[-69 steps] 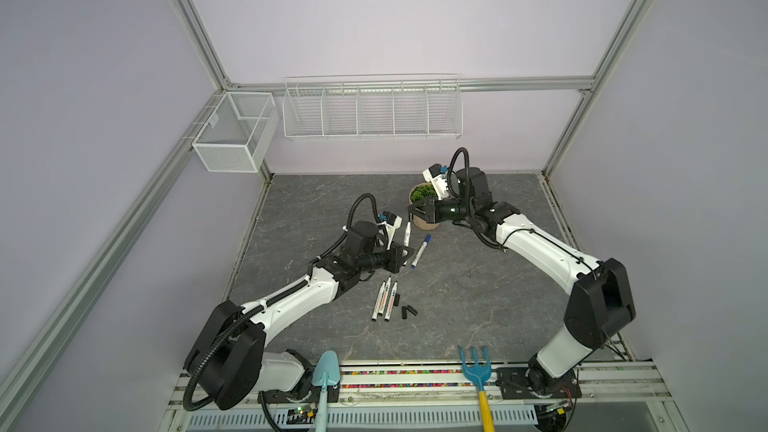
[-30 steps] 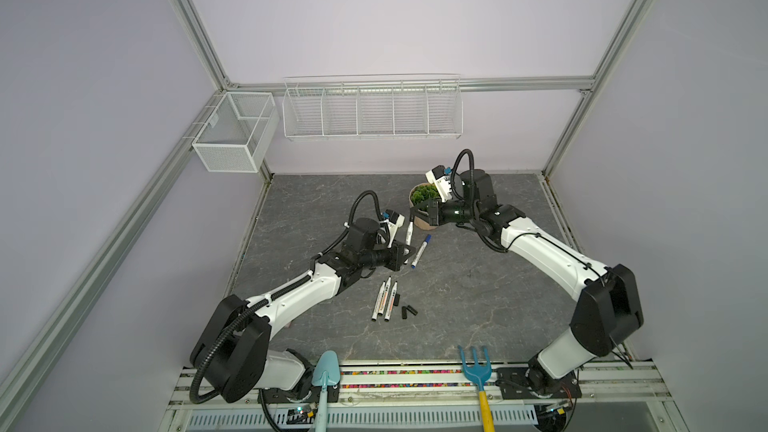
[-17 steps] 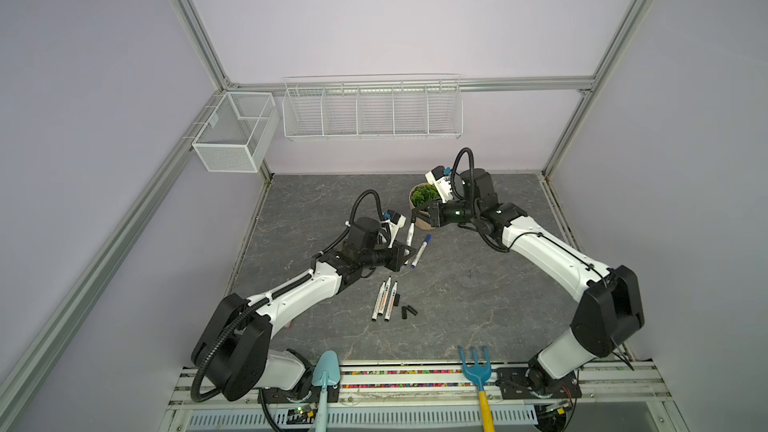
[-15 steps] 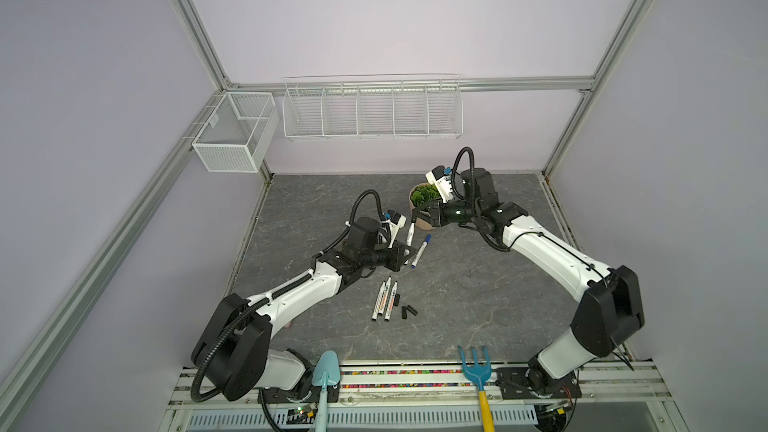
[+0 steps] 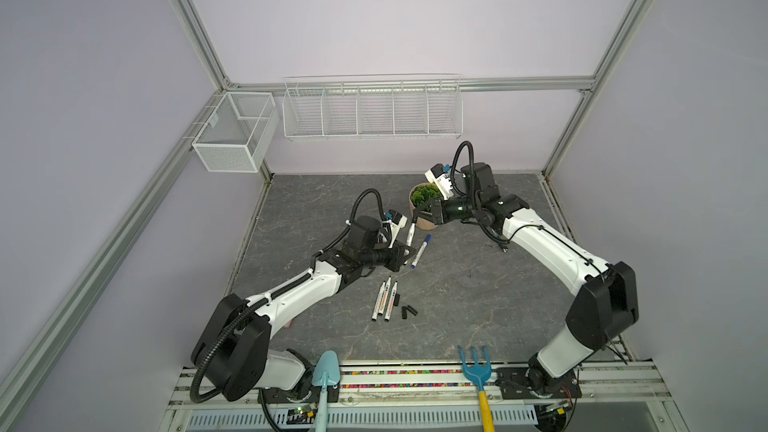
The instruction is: Insert the pens into the pen caps
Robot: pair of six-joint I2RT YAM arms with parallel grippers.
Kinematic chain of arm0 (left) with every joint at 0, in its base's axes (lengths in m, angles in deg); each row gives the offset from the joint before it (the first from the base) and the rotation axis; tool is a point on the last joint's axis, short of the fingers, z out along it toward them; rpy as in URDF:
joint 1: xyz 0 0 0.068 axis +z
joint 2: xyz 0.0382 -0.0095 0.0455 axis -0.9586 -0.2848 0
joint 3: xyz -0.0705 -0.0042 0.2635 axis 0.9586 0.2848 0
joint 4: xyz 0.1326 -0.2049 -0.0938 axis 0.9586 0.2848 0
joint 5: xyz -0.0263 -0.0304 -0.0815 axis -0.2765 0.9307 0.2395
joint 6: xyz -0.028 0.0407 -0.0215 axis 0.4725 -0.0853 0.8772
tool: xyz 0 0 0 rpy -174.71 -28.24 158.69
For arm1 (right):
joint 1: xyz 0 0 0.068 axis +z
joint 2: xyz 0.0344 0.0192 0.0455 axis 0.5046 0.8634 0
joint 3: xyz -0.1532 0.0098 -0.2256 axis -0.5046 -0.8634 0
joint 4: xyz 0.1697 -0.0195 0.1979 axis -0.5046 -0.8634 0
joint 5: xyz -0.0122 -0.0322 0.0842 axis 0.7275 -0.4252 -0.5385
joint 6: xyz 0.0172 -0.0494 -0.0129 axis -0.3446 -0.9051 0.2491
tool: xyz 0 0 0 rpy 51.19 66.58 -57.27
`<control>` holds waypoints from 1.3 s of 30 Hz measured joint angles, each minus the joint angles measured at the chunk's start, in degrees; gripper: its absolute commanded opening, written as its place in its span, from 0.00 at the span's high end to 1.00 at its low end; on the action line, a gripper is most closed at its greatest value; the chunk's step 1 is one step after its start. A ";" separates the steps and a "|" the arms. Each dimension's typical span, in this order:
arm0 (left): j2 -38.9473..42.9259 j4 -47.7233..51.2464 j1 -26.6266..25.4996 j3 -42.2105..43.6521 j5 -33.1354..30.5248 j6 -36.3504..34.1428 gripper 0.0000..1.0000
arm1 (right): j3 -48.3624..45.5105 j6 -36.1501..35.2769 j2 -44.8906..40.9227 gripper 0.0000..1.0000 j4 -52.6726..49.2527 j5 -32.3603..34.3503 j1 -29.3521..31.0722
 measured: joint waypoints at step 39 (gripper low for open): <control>-0.09 0.90 -1.27 -0.09 -0.63 -1.73 1.00 | -4.15 0.81 -0.63 0.93 -0.15 -4.87 -1.40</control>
